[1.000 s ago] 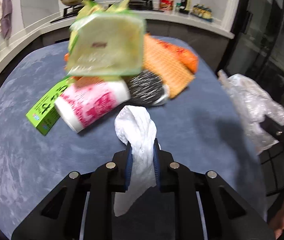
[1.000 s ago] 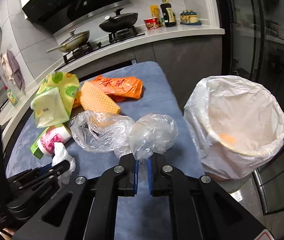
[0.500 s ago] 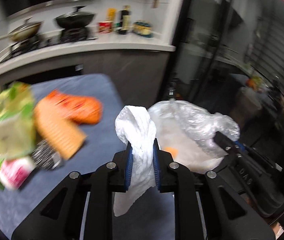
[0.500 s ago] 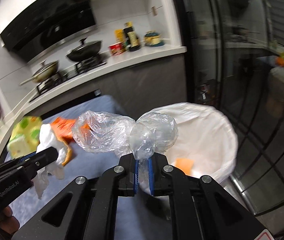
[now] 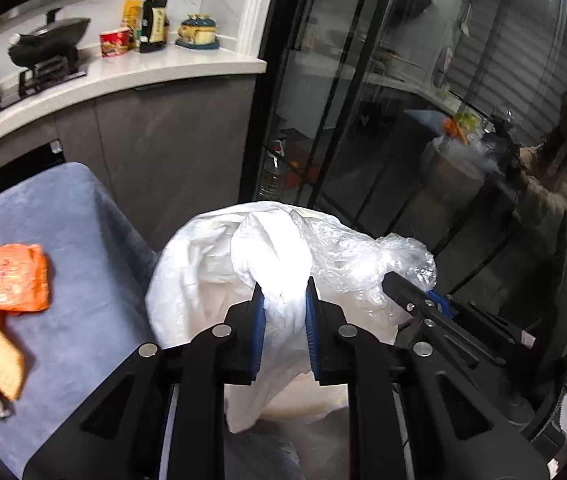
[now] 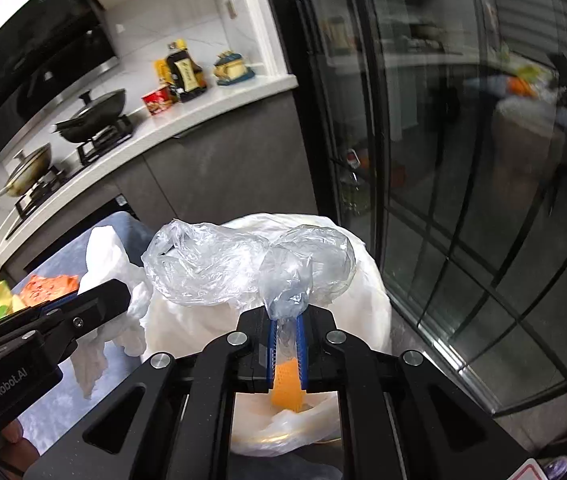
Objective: Collect trash
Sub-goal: 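Carry the plastic bags and tissue over the bin and open both tools, then move both tools back over the table toward the tissue pack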
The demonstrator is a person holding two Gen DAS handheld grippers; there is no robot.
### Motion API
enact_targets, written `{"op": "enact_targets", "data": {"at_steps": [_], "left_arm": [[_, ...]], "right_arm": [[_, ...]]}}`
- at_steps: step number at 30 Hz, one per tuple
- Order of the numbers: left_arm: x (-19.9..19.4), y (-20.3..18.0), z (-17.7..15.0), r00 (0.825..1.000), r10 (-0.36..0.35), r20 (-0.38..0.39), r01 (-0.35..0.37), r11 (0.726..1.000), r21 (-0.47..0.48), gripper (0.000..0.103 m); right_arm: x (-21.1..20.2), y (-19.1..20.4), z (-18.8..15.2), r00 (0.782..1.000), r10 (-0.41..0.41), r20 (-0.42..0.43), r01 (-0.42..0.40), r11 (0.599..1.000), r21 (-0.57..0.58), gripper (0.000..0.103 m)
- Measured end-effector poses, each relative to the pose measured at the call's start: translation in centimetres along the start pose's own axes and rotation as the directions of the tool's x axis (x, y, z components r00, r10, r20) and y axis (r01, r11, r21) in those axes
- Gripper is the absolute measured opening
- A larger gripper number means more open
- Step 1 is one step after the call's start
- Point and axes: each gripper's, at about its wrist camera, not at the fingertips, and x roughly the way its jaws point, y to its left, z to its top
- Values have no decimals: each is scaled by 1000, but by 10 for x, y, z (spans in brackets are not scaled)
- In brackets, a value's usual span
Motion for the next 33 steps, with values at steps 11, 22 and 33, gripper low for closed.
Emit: {"op": "enact_targets", "data": {"at_steps": [11,22,33], "left_arm": [[28,-1,2,998,-27,-50,27,1000,-16,19],[17,11,3,999,-38,-16,37,997,-72,69],[-22,29,3,997,26,66,-20,996,-87,78]], "right_arm": [[24,-13,-4,999,-17,-34,18,999,32,12],[18,-5,2,1000,-22,7,22,999,31,45],[-9,24,4,998,29,56,-30,999,11,51]]}}
